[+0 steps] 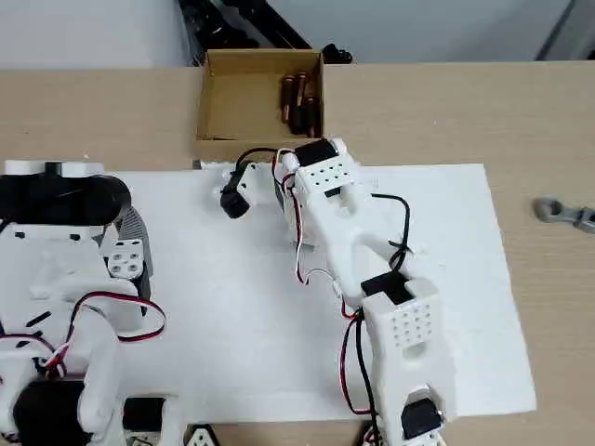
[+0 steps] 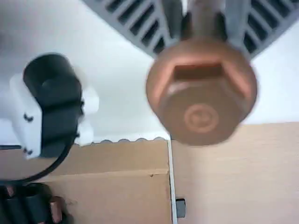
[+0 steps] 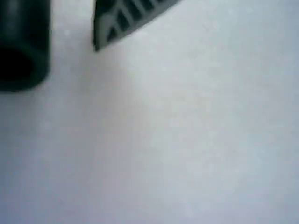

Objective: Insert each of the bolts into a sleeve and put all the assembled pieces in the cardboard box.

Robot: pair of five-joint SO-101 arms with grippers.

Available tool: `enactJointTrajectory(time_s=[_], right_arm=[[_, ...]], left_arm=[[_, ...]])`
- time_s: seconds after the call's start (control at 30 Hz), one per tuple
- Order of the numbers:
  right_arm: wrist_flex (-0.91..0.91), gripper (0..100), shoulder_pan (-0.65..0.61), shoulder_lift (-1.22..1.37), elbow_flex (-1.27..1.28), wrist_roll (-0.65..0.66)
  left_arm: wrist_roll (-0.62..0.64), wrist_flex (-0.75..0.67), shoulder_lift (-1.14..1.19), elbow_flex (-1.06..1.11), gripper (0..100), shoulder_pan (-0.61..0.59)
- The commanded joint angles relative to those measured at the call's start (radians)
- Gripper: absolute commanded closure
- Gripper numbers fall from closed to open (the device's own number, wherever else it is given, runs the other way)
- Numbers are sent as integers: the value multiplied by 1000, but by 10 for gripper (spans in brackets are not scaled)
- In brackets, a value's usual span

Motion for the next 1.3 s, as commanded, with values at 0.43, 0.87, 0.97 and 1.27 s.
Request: enactJointTrajectory(time_s=[0.43,0.87,0.97,1.27], right_arm=[[114,967,-12,-15,-31,-18],[196,968,-10,-567,-44,-503],[196,991,-10,-710,-44,-552],[197,995,-33,-1124,-41,-557]], left_arm=[[0,-2,3,-35,992,-5],[0,-34,2,-33,992,2],[-2,-55,3,-33,992,2],[-35,-137,3,44,993,2]])
